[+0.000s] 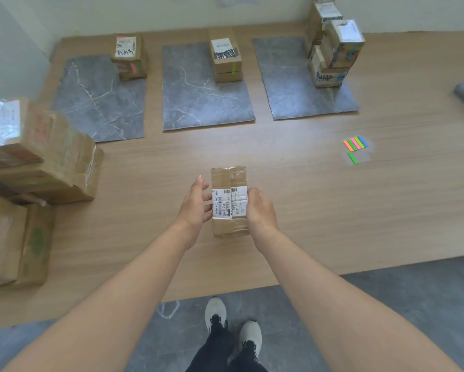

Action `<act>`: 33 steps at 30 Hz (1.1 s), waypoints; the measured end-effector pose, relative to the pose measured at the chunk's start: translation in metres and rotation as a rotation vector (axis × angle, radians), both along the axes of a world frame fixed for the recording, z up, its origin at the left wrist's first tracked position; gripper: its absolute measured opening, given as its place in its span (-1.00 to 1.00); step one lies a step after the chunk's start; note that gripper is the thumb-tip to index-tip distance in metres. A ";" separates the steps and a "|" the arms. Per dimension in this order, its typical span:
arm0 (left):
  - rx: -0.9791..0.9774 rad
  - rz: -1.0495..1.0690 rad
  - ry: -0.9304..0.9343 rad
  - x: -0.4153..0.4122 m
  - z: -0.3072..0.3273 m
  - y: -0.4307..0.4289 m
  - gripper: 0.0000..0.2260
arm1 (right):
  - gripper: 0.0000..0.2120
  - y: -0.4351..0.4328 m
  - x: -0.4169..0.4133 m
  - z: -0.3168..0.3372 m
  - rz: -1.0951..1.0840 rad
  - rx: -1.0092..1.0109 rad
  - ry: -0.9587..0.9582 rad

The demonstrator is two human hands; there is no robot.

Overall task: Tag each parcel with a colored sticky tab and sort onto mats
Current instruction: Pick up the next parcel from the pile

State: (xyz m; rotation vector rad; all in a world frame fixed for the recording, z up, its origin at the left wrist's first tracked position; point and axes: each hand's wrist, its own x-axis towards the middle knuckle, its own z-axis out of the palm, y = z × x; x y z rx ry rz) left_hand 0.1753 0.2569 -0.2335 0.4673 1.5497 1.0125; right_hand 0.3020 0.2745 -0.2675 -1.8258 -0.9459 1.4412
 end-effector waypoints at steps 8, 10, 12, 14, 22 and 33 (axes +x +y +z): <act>0.001 -0.065 -0.062 -0.015 -0.015 0.036 -0.52 | -0.43 0.027 -0.017 -0.007 -0.020 -0.064 -0.031; 0.008 -0.080 -0.085 -0.014 -0.019 0.044 -0.54 | -0.44 0.036 -0.017 -0.008 -0.035 -0.077 -0.029; 0.010 -0.090 -0.093 -0.012 -0.023 0.049 -0.58 | -0.48 0.043 -0.015 -0.007 -0.053 -0.094 -0.020; 0.010 -0.097 -0.099 -0.011 -0.027 0.055 -0.58 | -0.51 0.049 -0.013 -0.008 -0.069 -0.097 -0.024; -0.026 -0.120 -0.130 0.003 -0.043 0.077 -0.66 | -0.57 0.073 0.003 -0.023 -0.102 -0.105 -0.027; -0.075 -0.072 -0.077 0.010 -0.050 0.091 -0.53 | -0.56 0.086 0.016 -0.037 -0.087 -0.127 0.000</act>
